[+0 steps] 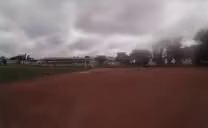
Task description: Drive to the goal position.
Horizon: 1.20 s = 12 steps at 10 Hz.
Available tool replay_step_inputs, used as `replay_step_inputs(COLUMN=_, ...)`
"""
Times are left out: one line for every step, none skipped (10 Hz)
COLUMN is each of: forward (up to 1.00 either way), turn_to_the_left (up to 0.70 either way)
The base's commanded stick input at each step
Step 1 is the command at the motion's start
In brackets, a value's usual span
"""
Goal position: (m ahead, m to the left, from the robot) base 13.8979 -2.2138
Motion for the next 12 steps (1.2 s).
replay_step_inputs(forward=0.70, turn_to_the_left=0.00)
replay_step_inputs(forward=0.70, turn_to_the_left=0.00)
replay_step_inputs(forward=0.70, turn_to_the_left=0.00)
replay_step_inputs(forward=0.70, turn_to_the_left=0.00)
replay_step_inputs(forward=0.70, turn_to_the_left=0.00)
replay_step_inputs(forward=0.70, turn_to_the_left=0.00)
replay_step_inputs(forward=0.70, turn_to_the_left=0.00)
replay_step_inputs(forward=0.70, turn_to_the_left=-0.09)
replay_step_inputs(forward=0.70, turn_to_the_left=-0.26)
replay_step_inputs(forward=0.70, turn_to_the_left=-0.35)
replay_step_inputs(forward=0.70, turn_to_the_left=-0.35)
replay_step_inputs(forward=0.70, turn_to_the_left=-0.35)
